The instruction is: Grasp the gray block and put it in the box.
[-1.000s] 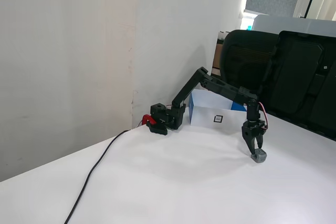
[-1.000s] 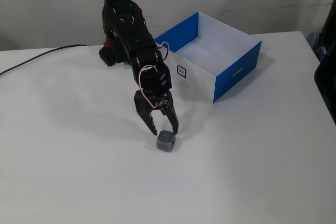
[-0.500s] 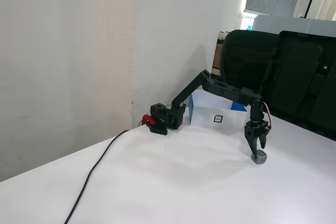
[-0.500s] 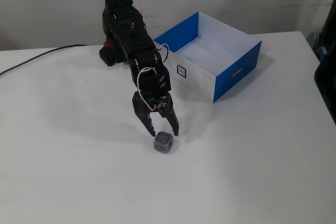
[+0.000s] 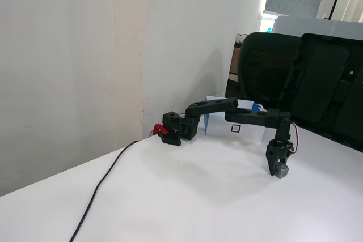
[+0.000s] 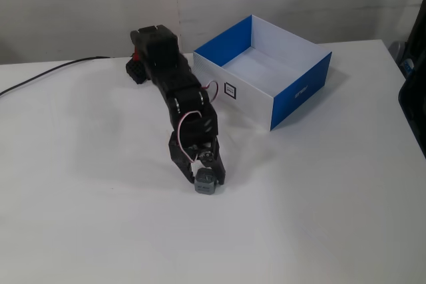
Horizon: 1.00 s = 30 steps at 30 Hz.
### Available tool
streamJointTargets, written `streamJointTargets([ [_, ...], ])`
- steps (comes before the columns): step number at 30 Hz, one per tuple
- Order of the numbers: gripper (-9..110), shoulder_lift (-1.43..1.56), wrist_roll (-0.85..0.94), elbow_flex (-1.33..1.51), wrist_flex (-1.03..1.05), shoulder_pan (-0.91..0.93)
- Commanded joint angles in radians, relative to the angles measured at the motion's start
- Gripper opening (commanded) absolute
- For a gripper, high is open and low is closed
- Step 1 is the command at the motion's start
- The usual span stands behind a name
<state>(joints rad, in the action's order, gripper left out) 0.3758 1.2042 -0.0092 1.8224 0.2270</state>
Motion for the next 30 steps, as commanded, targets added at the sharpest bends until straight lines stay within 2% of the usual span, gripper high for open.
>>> streamJointTargets([
  [1,21,0.002,0.011,-0.21,0.06,-0.008],
  [10,0,-0.028,0.012,-0.21,0.061,-0.032],
  [20,0,0.017,-0.066,-0.187,0.063,-0.078],
  [30,0,0.291,-0.143,0.147,0.063,-0.089],
])
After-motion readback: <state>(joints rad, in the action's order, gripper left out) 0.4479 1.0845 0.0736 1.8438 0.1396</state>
